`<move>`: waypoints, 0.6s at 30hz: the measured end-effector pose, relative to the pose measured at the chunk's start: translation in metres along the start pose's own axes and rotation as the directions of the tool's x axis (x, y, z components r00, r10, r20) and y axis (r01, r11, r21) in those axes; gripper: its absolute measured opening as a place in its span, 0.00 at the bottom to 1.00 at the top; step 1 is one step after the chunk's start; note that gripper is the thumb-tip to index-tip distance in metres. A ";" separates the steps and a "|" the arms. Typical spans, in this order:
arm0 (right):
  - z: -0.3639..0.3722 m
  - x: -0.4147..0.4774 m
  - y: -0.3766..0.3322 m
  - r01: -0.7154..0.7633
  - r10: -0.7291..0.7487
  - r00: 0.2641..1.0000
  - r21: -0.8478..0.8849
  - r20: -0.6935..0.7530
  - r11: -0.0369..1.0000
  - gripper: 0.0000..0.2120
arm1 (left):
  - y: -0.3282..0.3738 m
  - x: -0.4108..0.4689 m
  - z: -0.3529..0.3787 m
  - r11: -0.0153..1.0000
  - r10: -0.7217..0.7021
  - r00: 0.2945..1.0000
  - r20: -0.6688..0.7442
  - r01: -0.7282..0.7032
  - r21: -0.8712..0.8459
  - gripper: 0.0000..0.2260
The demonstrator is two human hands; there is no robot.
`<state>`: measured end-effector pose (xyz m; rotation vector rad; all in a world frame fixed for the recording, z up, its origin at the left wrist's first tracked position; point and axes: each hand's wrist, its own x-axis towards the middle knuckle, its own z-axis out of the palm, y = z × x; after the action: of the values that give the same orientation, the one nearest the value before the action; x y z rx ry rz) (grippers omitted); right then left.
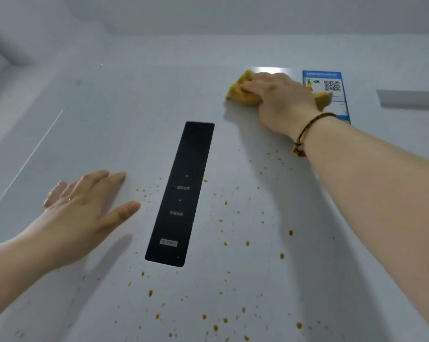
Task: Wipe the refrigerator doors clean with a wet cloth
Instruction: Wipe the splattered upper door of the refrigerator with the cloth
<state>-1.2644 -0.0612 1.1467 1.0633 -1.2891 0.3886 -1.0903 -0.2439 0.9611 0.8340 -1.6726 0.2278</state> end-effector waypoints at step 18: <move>-0.016 -0.004 0.050 -0.227 0.230 0.973 -0.096 0.018 0.969 0.26 | 0.013 -0.007 0.002 0.997 -0.047 0.992 0.121 0.054 -0.062 0.39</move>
<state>-1.2939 -0.0216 1.1657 0.8472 -1.4475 0.4828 -1.0997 -0.2328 0.9573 0.8542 -1.7589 0.0895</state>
